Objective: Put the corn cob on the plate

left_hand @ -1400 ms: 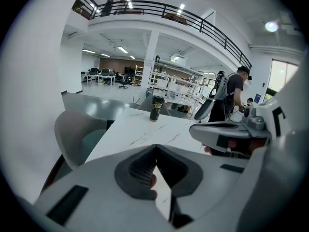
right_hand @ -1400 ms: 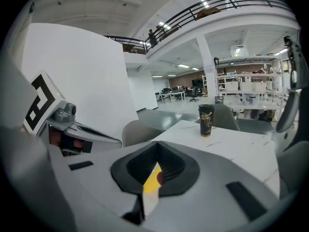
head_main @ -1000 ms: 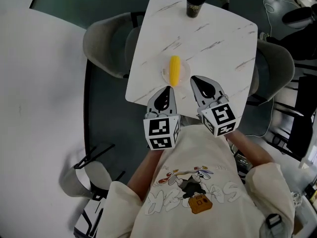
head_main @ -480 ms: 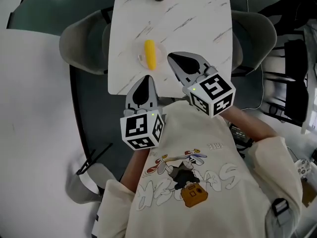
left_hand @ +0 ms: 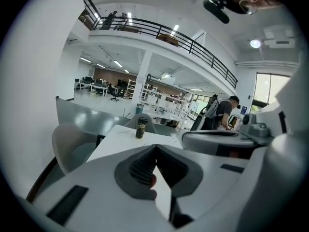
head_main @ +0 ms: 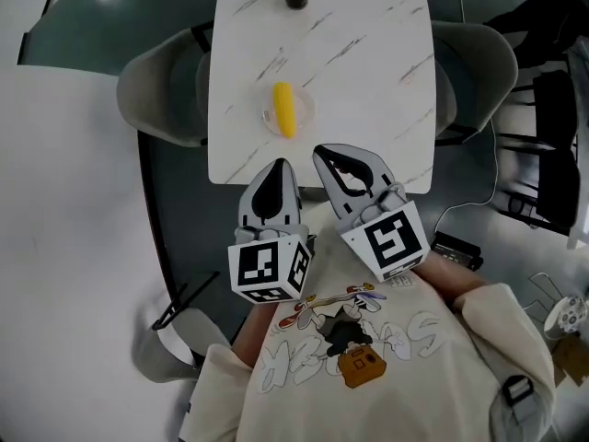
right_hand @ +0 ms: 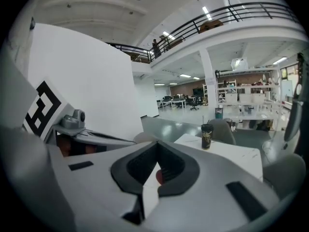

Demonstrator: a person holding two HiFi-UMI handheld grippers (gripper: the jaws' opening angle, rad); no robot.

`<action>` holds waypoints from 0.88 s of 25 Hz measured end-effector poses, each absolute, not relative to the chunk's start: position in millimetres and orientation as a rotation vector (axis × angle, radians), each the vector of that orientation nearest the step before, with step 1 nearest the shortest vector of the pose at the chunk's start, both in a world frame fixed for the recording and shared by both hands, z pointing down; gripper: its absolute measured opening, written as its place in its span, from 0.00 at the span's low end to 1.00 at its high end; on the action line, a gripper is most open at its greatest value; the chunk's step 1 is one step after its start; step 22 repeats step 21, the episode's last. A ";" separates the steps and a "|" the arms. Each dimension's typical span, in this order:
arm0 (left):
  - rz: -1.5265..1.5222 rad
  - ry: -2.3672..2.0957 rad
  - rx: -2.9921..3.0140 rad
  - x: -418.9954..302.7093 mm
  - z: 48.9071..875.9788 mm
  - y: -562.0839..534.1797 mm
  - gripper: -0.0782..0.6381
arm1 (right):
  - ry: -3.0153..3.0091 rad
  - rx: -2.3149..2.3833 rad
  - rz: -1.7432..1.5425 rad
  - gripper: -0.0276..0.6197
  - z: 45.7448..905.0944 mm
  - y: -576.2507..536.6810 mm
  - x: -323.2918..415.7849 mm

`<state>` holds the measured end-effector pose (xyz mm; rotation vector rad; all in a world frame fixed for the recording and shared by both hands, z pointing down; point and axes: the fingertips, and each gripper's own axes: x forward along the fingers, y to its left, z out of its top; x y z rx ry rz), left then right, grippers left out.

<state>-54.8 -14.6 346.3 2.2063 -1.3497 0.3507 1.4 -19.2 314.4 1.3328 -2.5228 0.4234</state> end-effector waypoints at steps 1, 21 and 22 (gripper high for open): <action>0.358 -1.349 2.210 -53.7 347.0 -14.0 0.12 | -2.529 1.352 0.416 0.04 312.1 -19.8 2.0; 0.369 -1.285 2.184 -50.7 359.6 -14.7 0.12 | -2.497 1.396 0.490 0.04 322.6 -18.9 7.0; 0.369 -1.285 2.184 -50.7 359.6 -14.7 0.12 | -2.497 1.396 0.490 0.04 322.6 -18.9 7.0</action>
